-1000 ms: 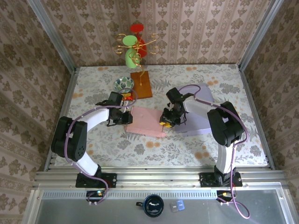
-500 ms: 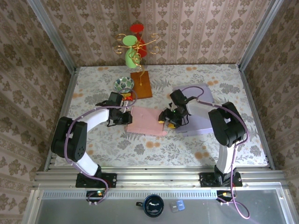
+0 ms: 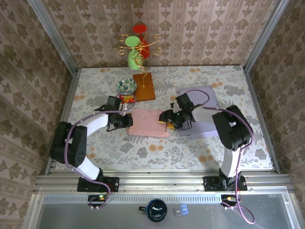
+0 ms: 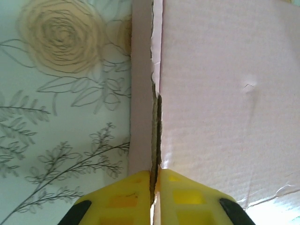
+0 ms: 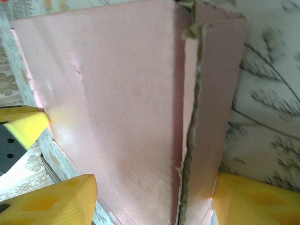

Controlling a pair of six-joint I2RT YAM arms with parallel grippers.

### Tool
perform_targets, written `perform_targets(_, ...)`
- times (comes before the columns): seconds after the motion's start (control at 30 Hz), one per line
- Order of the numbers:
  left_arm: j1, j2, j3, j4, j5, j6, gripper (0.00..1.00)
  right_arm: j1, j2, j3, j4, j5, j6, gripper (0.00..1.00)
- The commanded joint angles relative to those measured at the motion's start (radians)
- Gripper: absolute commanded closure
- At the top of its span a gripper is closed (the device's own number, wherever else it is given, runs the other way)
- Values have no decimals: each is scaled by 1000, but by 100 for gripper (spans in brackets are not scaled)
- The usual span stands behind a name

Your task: Fold the paper box

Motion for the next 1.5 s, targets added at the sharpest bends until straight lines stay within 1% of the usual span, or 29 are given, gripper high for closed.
perform_targets(0.0,29,30,-63,-41,-30,-27,89,35,34,23,165,-82,22,34)
perform_targets(0.2,81,28,-105,5,10,-51,90,63,27,29,282,-107,106,35)
perform_targets(0.3,98,34,-107,-10,3,-47,90,70,5,36,289,-99,116,35)
perform_targets(0.47,114,32,-107,-21,-7,-37,90,54,-11,63,106,-57,38,34)
perform_targets(0.63,121,32,-111,-21,-6,-34,91,32,-11,79,-27,-44,-50,28)
perform_targets(0.77,123,34,-115,-20,-8,-33,91,25,-15,95,-119,-2,-115,22)
perform_targets(0.93,127,22,-120,-29,-15,-25,92,7,-20,75,-96,-40,-116,17)
perform_targets(1.07,132,18,-124,-30,-15,-24,92,7,16,94,-100,-60,-125,17)
perform_targets(1.3,170,12,-150,-18,-4,-26,93,17,63,137,-23,-124,-90,18)
perform_targets(1.4,188,5,-166,4,19,-21,93,27,82,172,-2,-157,-74,18)
perform_targets(1.47,192,7,-164,12,30,-16,93,35,102,198,1,-172,-64,19)
